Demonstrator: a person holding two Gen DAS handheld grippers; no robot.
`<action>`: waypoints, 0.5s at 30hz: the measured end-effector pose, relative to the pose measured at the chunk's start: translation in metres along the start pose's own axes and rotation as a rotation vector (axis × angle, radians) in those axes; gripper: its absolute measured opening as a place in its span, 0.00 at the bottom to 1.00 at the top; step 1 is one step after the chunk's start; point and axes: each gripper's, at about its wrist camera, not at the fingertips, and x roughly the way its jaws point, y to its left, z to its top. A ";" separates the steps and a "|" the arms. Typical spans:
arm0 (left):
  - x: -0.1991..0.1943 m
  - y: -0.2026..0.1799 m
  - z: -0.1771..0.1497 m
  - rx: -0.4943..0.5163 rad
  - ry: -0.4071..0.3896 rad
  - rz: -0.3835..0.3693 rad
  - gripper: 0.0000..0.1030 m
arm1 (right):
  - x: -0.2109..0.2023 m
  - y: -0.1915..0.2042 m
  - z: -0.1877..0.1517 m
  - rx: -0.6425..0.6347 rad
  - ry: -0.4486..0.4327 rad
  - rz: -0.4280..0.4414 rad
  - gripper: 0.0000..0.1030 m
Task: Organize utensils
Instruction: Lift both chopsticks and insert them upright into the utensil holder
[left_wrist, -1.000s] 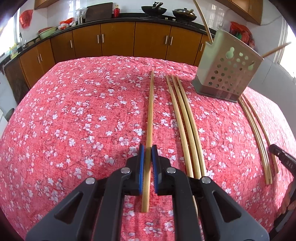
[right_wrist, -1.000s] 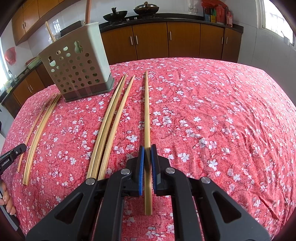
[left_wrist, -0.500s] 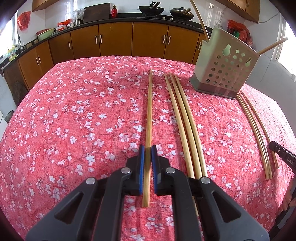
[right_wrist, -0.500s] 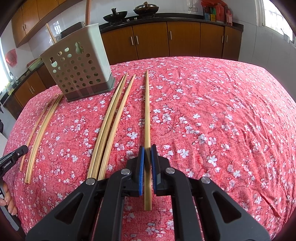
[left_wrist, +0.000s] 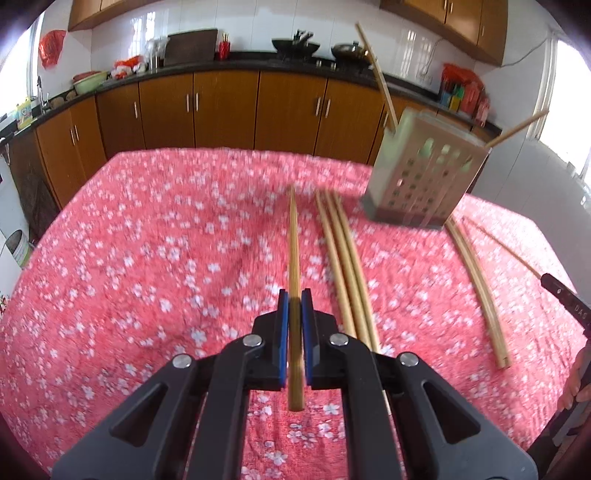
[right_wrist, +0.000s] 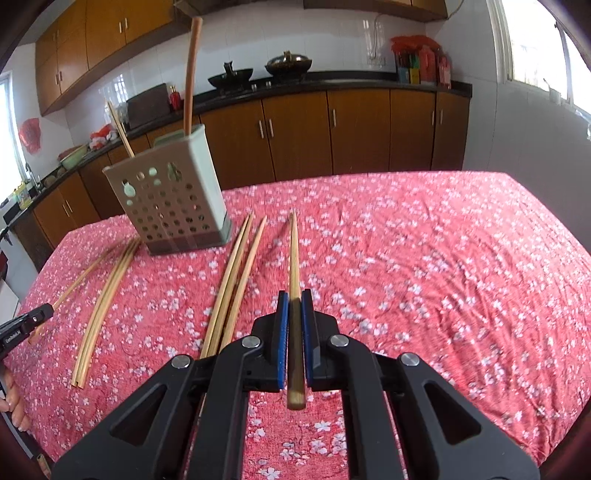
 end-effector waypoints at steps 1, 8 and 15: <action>-0.005 0.000 0.003 -0.002 -0.017 -0.001 0.08 | -0.004 0.001 0.002 -0.006 -0.016 -0.002 0.08; -0.038 -0.003 0.031 -0.016 -0.126 -0.002 0.08 | -0.031 0.002 0.025 -0.022 -0.122 0.004 0.08; -0.073 -0.002 0.066 -0.037 -0.239 0.007 0.08 | -0.054 0.000 0.056 0.002 -0.208 0.030 0.08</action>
